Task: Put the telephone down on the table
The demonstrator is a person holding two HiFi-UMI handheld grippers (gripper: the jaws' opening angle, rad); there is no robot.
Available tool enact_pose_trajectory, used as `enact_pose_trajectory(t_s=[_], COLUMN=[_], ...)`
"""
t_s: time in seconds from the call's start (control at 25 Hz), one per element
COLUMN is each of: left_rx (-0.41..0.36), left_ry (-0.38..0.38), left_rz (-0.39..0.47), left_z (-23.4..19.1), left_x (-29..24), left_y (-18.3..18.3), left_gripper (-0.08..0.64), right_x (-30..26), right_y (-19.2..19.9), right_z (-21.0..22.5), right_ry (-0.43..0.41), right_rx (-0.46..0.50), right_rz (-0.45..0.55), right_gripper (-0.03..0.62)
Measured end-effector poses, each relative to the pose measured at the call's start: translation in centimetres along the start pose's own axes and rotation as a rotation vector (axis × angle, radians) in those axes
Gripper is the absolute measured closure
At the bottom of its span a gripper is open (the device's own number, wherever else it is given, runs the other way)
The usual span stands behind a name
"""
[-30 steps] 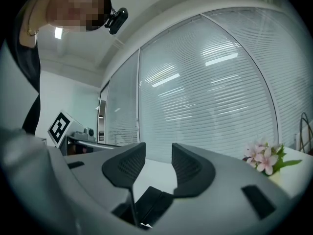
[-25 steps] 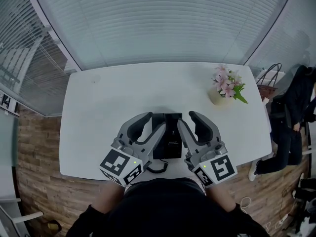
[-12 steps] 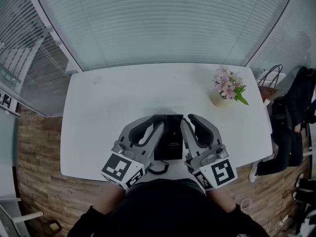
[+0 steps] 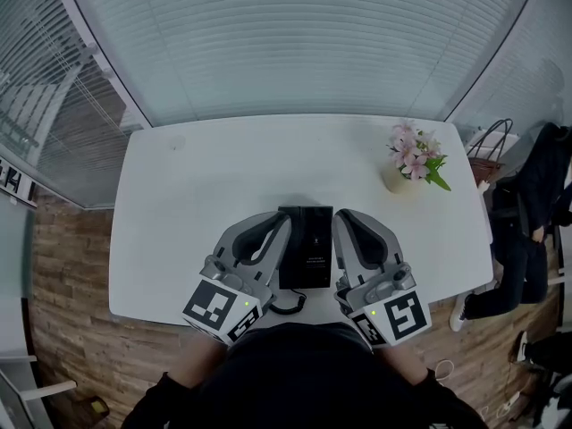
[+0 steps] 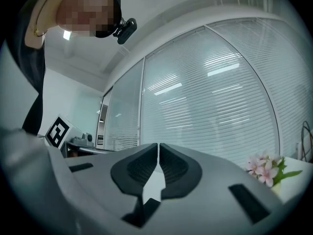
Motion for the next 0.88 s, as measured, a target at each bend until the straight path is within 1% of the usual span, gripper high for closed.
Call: enact_pose_trajectory(t_s=[0.08,0.28,0.44,0.76,0.88], left_rx=[0.004,0.008,0.008,-0.003,-0.004], left_ry=[-0.007,-0.014,-0.015,-0.011,-0.006], left_rz=[0.01,0.012,0.021,0.026,0.026], left_z=[-0.1,-0.4,-0.6,-0.2,-0.1], left_x=[0.2,0.3,0.6,0.4,0.3], left_y=[-0.2,-0.2,-0.5,-0.7,-0.6], left_gripper=[0.53,0.545,0.546,0.546,0.546], right_x=[0.0,0.1,0.1,0.6,0.6], right_y=[-0.3,-0.8,-1.0,-1.5,-1.1], right_z=[-0.1,-0.2,-0.4,-0.4,-0.3], right_ry=[-0.005,-0.005,-0.008,-0.005,-0.004], right_rx=[0.011,-0.006,-0.005,0.035,0.041], right_rz=[0.004,0.031,0.03,0.072,0.049], right_gripper=[0.578,0.586,0.586,0.586,0.588])
Point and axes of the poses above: the fingertips, and each gripper's own axes: x backward along the fingers, z to its right, y out of its underside, the point moved 6 cm from there along x, backward along the fingers, and after that the axes turned 9 degrees about -z, right-handed, at the moved point
